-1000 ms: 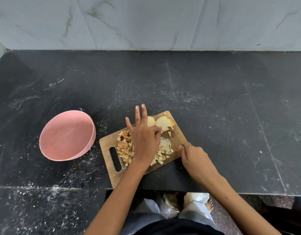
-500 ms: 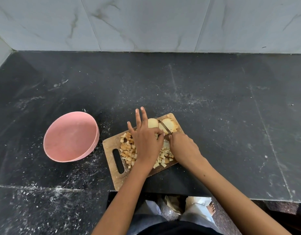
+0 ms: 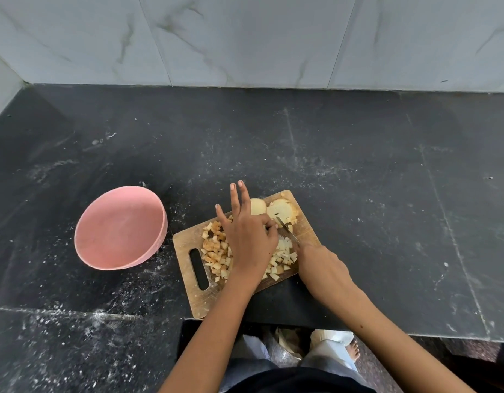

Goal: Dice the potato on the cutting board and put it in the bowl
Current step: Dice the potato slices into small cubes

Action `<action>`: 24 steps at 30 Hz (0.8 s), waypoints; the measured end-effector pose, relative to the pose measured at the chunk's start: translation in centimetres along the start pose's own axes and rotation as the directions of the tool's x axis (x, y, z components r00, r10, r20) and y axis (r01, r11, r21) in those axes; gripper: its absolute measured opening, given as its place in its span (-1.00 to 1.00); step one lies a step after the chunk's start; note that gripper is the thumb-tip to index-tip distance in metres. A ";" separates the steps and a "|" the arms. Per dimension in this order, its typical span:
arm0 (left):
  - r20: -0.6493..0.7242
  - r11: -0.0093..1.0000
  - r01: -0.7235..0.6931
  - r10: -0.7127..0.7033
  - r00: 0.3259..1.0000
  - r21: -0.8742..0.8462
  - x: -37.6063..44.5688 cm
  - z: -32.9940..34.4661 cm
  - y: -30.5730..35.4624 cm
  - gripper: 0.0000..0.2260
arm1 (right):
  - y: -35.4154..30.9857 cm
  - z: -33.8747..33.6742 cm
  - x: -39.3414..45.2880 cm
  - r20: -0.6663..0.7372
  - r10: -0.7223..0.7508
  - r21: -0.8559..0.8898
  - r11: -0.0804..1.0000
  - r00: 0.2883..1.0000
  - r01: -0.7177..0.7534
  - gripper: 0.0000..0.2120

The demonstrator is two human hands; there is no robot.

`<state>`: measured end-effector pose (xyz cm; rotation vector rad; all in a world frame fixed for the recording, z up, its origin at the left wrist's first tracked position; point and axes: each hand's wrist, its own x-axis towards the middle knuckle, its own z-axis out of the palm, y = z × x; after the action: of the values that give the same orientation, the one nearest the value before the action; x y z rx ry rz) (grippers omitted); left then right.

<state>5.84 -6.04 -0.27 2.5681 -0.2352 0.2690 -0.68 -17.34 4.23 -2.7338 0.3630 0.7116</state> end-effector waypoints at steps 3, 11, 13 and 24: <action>-0.013 1.000 -0.019 0.019 1.000 0.010 0.1 0.1 0.0 -0.85 | 0.0 0.2 0.0 -0.002 0.019 0.055 0.998 1.000 -0.019 -0.78; 0.059 0.995 -0.088 0.086 0.995 0.038 0.9 -0.5 -0.5 -0.88 | -0.1 0.7 0.6 -0.027 0.020 0.090 0.996 0.999 -0.018 -0.77; 0.066 0.995 -0.089 0.085 0.994 0.052 0.9 -0.5 -0.5 -0.87 | 0.0 0.8 0.6 -0.027 0.022 0.076 0.997 0.999 -0.020 -0.76; 0.078 0.998 -0.037 0.033 0.996 0.048 0.8 -0.4 -0.4 -0.89 | 2.4 1.2 -1.6 0.038 0.023 0.059 0.998 0.999 -0.025 -0.74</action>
<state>6.65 -5.52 0.07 2.6282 -0.3059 0.1914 -3.24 -18.85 3.51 -2.6609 0.4024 0.7450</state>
